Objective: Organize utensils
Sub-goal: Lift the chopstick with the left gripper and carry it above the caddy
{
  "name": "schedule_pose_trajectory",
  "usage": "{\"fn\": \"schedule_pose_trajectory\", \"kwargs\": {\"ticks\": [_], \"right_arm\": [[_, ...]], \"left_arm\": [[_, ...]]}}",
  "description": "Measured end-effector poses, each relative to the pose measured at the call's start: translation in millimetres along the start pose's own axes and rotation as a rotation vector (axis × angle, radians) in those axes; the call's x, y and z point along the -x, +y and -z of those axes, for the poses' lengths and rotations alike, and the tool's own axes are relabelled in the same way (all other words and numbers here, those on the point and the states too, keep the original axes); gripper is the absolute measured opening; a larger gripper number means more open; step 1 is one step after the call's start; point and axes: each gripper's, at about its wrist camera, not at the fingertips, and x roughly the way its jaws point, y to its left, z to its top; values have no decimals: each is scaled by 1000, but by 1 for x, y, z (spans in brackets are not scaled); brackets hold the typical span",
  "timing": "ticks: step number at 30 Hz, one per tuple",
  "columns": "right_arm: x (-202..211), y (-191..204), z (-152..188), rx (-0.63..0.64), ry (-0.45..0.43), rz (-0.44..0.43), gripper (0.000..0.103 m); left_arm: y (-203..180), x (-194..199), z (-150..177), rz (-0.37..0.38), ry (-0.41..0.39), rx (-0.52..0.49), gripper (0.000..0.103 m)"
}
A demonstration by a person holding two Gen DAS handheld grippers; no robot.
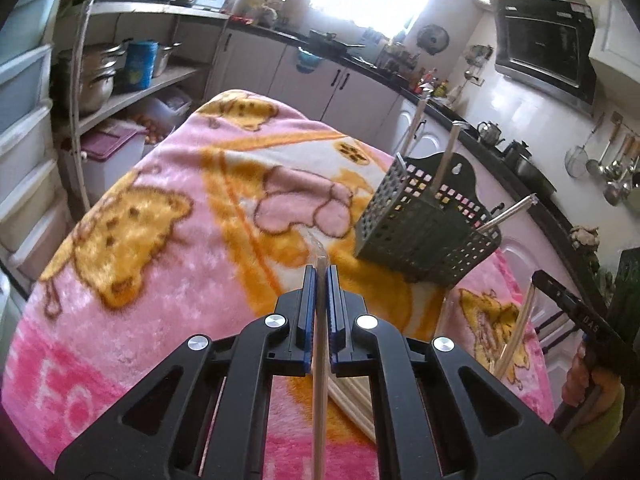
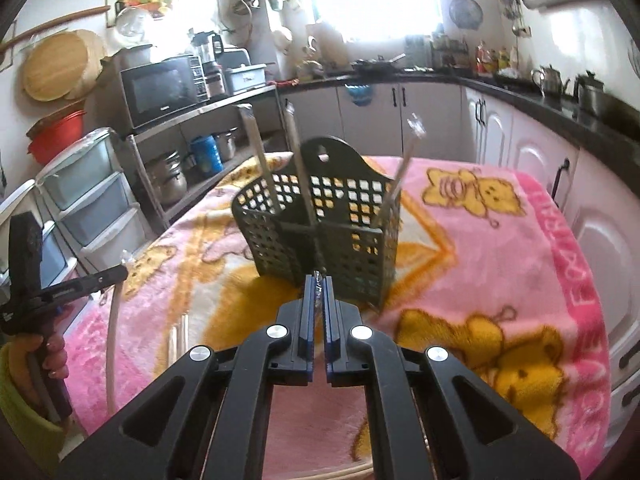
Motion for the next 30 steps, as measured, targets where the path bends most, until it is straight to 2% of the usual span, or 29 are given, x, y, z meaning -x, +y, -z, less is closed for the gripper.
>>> {"fn": "schedule_pose_trajectory", "kwargs": {"ticks": [15, 30], "right_arm": [[26, 29, -31, 68, -89, -33, 3], [33, 33, -58, 101, -147, -35, 3]], "left_arm": [[-26, 26, -32, 34, -62, -62, 1], [-49, 25, -59, 47, -83, -113, 1]]}}
